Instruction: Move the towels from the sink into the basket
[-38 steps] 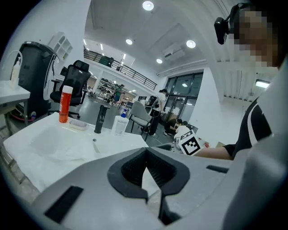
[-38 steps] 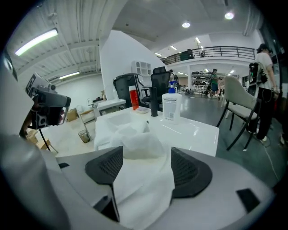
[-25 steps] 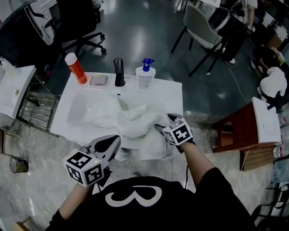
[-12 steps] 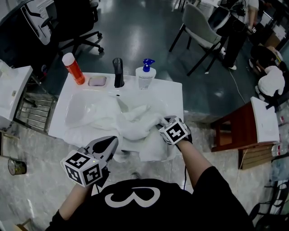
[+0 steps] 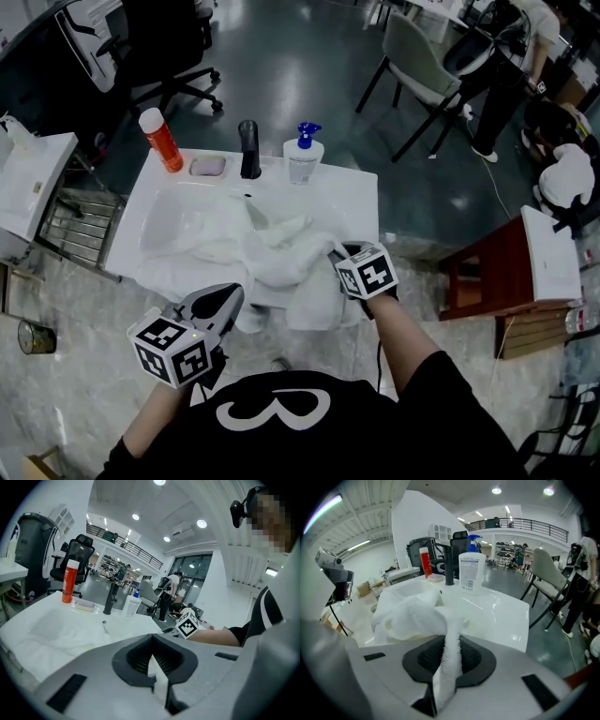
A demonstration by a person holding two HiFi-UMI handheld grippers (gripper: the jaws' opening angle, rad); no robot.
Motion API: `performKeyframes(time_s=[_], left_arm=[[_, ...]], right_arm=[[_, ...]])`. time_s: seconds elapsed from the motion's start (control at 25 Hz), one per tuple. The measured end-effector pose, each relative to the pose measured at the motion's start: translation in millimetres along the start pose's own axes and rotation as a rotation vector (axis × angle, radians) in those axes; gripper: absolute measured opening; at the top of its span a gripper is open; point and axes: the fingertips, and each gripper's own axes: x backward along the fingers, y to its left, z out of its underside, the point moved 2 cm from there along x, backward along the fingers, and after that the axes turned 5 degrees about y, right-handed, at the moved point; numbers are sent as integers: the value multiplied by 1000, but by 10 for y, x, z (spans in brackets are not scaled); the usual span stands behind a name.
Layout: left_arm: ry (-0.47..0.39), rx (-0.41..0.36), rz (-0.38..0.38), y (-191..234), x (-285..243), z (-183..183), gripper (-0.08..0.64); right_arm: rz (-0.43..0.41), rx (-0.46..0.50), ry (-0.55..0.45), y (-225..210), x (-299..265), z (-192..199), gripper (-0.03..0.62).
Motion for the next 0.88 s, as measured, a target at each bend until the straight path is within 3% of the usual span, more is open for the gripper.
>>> performKeyframes(time_s=[0.32,0.6,0.88], left_arm=[[-26,3,-43,-295,178,35,6],[-34,13,-70,-594,249,105,6],[-52,23,-101,-878,370,232,6]], right_arm=[[-78,-119,-291,168,547,-269,57],[-257,-223,-499,380,1085,-406,58],[-446,-310,-634,569,1619,-427,58]])
